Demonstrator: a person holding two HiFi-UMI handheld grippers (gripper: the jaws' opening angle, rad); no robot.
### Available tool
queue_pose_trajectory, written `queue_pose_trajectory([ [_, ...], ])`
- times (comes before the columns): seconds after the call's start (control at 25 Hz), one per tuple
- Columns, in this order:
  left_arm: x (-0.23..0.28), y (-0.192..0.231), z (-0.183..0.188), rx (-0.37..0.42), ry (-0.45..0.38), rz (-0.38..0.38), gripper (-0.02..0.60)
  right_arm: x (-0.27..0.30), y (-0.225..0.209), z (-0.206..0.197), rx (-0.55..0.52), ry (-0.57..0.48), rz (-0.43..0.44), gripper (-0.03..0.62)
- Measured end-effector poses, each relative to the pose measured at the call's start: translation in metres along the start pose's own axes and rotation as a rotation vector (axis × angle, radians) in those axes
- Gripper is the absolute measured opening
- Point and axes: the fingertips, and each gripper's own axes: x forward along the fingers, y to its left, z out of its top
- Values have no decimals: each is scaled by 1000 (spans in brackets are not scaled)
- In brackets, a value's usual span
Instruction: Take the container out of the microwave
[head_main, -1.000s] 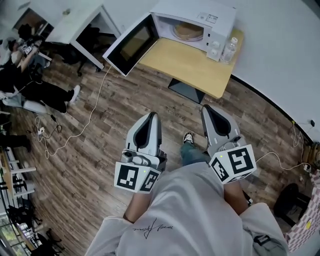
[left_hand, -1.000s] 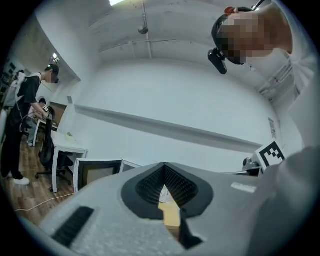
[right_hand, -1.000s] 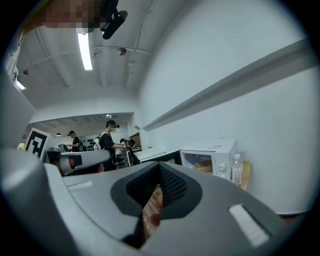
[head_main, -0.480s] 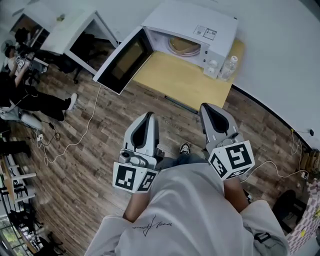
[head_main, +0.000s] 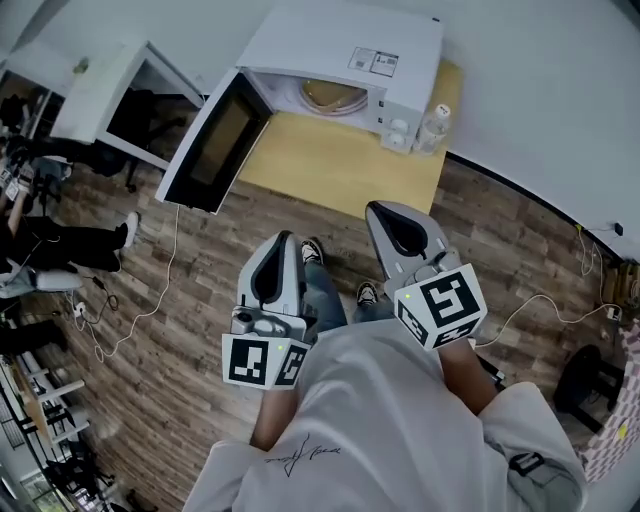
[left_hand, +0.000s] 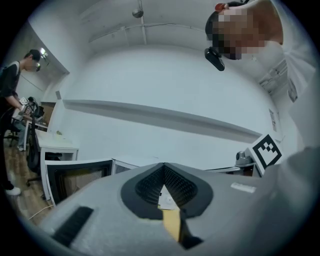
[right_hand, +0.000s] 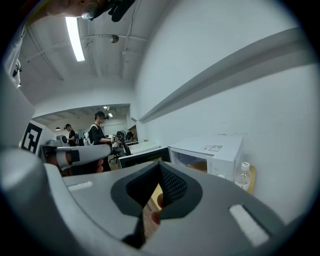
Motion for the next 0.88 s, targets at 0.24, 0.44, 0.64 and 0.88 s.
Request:
queue_pose_trajectory([
  [0.24, 33, 32, 8, -51, 6, -21, -8, 35, -11, 16, -43, -1, -43, 12],
  [0.44, 70, 64, 20, -40, 14, -49, -8, 73, -26, 35, -61, -14, -84, 11],
  [0.64, 101, 98, 34, -46, 16, -96, -8, 115, -33, 53, -60, -26, -127, 12],
  [0.88, 130, 134, 52, -54, 14, -181, -8, 153, -35, 69, -72, -45, -216, 11],
])
